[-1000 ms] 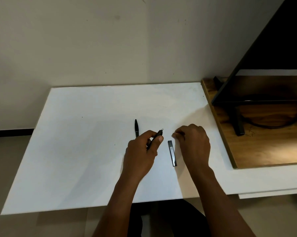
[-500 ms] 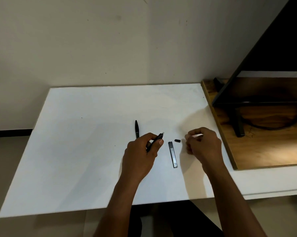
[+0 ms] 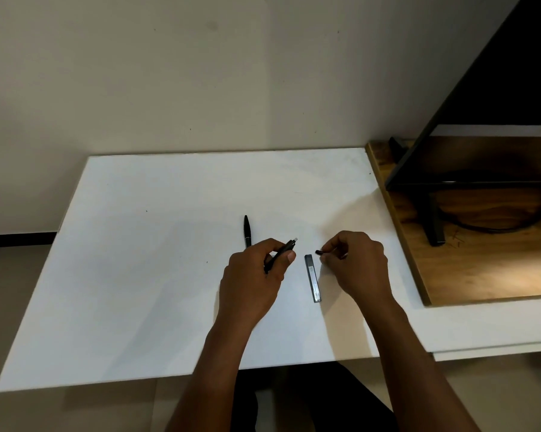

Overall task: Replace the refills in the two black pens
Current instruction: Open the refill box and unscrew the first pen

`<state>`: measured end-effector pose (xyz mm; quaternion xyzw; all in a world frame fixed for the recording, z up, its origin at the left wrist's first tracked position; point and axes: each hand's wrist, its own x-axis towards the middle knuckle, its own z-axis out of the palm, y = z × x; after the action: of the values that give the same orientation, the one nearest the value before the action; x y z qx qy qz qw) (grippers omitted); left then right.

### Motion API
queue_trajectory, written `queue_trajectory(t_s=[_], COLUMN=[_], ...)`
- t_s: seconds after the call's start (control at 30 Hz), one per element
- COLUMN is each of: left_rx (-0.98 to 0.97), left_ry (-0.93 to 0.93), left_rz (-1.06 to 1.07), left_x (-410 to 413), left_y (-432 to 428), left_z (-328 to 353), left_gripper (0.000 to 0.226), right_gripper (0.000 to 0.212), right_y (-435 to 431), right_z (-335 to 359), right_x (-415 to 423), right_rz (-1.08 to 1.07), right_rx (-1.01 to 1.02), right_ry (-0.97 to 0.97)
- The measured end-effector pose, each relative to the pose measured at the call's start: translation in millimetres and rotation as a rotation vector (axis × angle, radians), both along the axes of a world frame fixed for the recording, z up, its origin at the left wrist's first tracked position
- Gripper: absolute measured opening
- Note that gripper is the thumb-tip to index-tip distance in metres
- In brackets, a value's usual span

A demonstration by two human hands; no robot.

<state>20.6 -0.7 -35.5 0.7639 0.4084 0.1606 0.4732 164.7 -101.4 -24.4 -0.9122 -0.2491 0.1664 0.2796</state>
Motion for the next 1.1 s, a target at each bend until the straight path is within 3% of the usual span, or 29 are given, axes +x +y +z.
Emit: queue_trajectory(t_s=[0.17, 0.33, 0.53, 0.7, 0.9, 1.1], left_rx=[0.016, 0.009, -0.002, 0.016, 0.021, 0.012], left_ry=[-0.004, 0.001, 0.002, -0.014, -0.004, -0.041], left_rz=[0.034, 0.036, 0.046, 0.022, -0.010, -0.058], left_x=[0.4, 0.1, -0.6, 1.0, 0.4, 1.4], left_y=[0.4, -0.4, 0.8, -1.6, -1.7, -2.9], left_z=[2.4, 2.6, 3.1, 7.7, 6.9, 7.2], left_gripper=[0.025, 0.026, 0.026, 0.027, 0.027, 0.019], right_gripper=[0.004, 0.020, 0.022, 0.011, 0.013, 0.009], right_y=[12.6, 15.5, 8.7, 12.3, 11.1, 10.6], right_z=[-8.1, -11.8, 1.8, 11.7, 8.9, 9.9], right_x=[-9.2, -8.6, -0.1, -5.4, -6.8, -4.5], right_rz=[0.059, 0.112, 0.017, 0.089, 0.064, 0.068], right_rx=[0.081, 0.113, 0.242, 0.373, 0.485, 0.538], right_ry=[-0.081, -0.078, -0.064, 0.230, 0.541, 0.596])
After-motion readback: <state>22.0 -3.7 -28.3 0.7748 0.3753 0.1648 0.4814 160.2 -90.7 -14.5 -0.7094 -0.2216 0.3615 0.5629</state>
